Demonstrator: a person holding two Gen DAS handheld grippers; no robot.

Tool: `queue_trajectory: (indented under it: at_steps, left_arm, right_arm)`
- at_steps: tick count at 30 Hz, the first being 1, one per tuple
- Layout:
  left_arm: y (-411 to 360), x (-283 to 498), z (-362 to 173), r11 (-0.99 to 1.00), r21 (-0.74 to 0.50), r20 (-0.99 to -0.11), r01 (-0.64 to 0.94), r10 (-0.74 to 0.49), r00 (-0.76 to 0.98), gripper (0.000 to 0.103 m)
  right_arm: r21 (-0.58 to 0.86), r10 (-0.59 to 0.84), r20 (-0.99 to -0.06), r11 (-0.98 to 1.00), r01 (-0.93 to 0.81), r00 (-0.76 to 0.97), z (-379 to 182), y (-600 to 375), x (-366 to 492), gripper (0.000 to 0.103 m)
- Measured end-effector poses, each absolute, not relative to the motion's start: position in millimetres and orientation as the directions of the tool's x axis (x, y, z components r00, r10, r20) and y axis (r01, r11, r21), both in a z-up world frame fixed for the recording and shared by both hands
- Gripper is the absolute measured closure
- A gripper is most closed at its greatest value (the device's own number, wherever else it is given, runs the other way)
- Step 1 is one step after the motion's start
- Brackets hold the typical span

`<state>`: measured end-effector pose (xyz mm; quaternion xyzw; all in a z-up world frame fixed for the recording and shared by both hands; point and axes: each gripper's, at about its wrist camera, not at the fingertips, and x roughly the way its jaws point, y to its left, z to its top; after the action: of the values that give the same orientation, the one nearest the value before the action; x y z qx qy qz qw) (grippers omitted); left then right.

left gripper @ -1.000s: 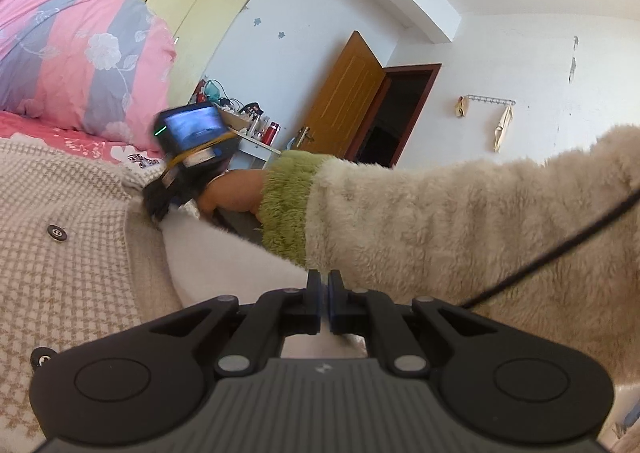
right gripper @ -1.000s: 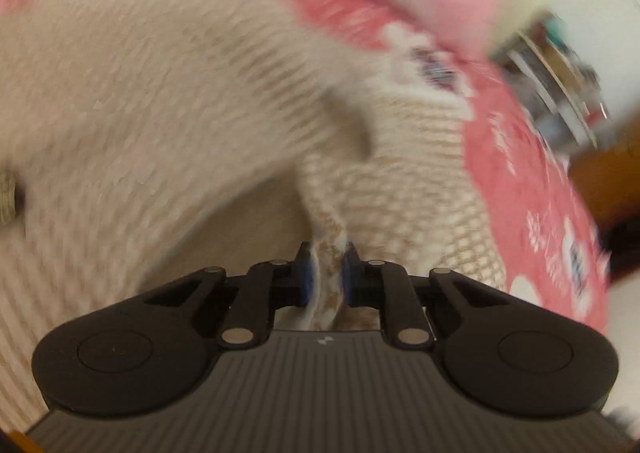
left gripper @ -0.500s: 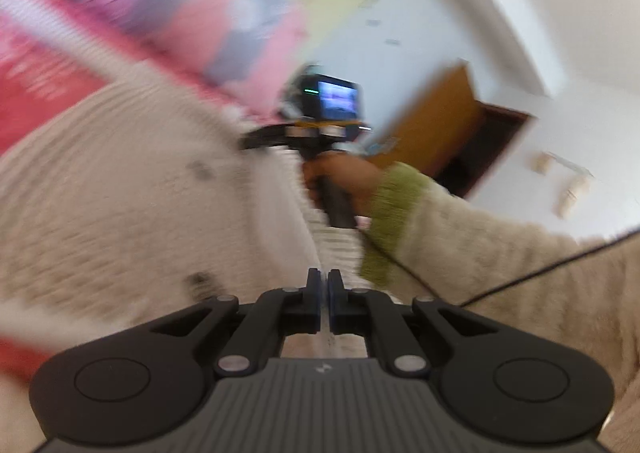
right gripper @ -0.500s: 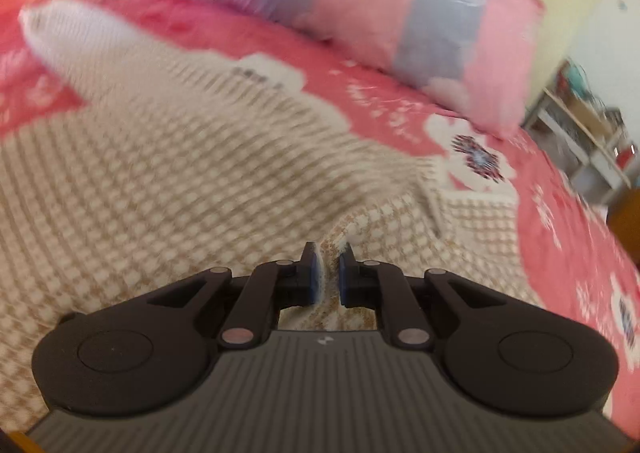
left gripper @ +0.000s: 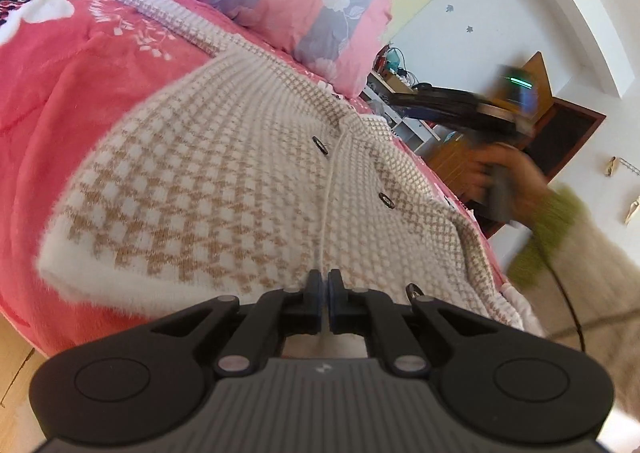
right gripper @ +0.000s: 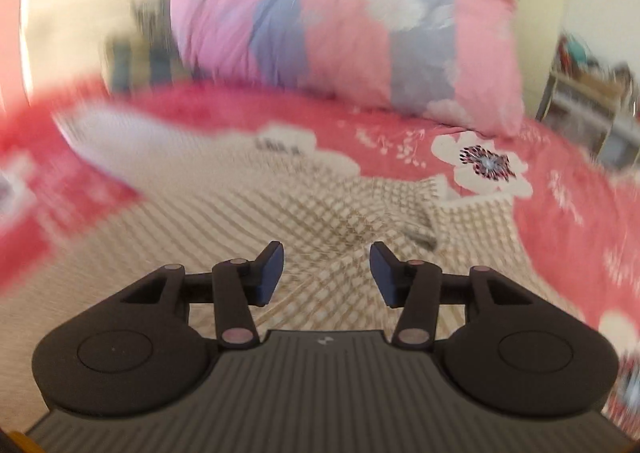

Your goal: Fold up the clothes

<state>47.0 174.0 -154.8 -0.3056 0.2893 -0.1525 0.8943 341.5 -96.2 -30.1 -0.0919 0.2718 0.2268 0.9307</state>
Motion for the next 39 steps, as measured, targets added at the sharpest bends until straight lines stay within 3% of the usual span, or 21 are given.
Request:
queue_trajectory:
  at_steps: [4,9,13,17,19,20,22,23,24,30,36,39]
  left_arm:
    - [173,49,-155,0.777,-0.622,-0.430,0.099,-0.444,0.786,0.098]
    - [168,53,-153,0.802,-0.590,-0.452,0.097,-0.427,0.783,0.096]
    - [158,54,-147,0.853,-0.511,-0.478,0.111,-0.389,0.788,0.096]
    - [148,53,-144,0.893,-0.432,-0.494,0.125,-0.350,0.796,0.095]
    - [148,52,-140,0.892,-0.434,-0.497,0.125,-0.353,0.793,0.094]
    - [148,51,-136,0.892,-0.434,-0.497,0.125,-0.353,0.792,0.089]
    - [146,44,-124,0.912,-0.388,-0.495,0.136,-0.330,0.804,0.077]
    - [143,39,-117,0.926,-0.350,-0.485,0.143,-0.310,0.818,0.063]
    - [141,34,-110,0.938,-0.314,-0.473,0.148,-0.289,0.832,0.056]
    - [118,37,-87,0.924,-0.331,-0.437,0.194,-0.332,0.836,0.048]
    - [65,81,-92,0.934,-0.289,-0.534,0.208,-0.338,0.775,0.046]
    - [51,107,-81,0.941,-0.280,-0.559,0.193,-0.323,0.764,0.046]
  right_arm:
    - [0.180,0.454,-0.520,0.886,-0.427,0.723,3,-171,261,0.051]
    - [0.402,0.485,-0.564,0.868,-0.291,0.669,-29,-244,140,0.047]
    - [0.275,0.424,-0.585,0.906,-0.322,0.692,-61,-238,57,0.048]
    - [-0.027,0.428,-0.533,0.853,-0.520,0.730,-79,-195,14,0.050]
    - [-0.107,0.344,-0.627,0.851,-0.514,0.699,-110,-190,17,0.050]
    - [-0.106,0.289,-0.689,0.867,-0.487,0.665,-133,-197,23,0.048]
    - [0.079,0.369,-0.641,0.904,-0.420,0.673,-143,-229,19,0.049]
    - [0.134,0.379,-0.639,0.912,-0.389,0.669,-137,-238,20,0.051]
    - [0.152,0.374,-0.618,0.920,-0.362,0.691,-127,-243,19,0.051]
    - [0.210,0.400,-0.417,0.916,-0.342,0.816,-97,-264,13,0.051]
    - [0.257,0.352,-0.494,0.933,-0.253,0.795,-166,-275,27,0.048]
    - [0.256,0.346,-0.497,0.935,-0.247,0.796,-155,-274,26,0.048]
